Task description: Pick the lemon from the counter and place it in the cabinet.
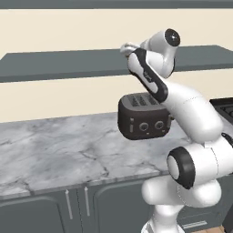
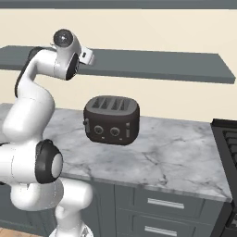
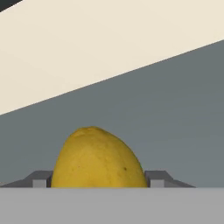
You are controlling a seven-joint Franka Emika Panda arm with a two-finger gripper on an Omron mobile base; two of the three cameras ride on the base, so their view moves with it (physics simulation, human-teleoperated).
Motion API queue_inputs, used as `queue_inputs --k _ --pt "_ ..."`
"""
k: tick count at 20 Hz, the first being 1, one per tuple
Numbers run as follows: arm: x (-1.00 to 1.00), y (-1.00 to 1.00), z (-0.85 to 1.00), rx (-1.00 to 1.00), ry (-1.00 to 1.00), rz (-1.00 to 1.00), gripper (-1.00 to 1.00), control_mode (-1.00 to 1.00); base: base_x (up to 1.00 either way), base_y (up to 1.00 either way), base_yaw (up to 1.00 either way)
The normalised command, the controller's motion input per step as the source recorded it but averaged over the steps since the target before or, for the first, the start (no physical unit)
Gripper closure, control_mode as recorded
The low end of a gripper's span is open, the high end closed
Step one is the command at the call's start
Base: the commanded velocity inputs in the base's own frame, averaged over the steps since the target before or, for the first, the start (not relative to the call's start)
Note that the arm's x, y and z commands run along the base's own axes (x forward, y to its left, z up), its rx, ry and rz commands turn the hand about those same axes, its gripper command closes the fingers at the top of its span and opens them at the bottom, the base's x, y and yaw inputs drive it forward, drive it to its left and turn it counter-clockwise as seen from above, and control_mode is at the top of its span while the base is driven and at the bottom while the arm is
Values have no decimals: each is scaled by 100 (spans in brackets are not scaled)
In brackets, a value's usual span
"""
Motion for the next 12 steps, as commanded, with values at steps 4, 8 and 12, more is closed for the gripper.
queue_inputs --k 4,8,12 --pt "69 0 -9 0 2 -2 -100 -100 0 0 0" --pt "8 0 -7 0 -6 0 -100 -100 0 0 0" --pt "-7 0 14 0 -25 0 -100 -100 0 0 0"
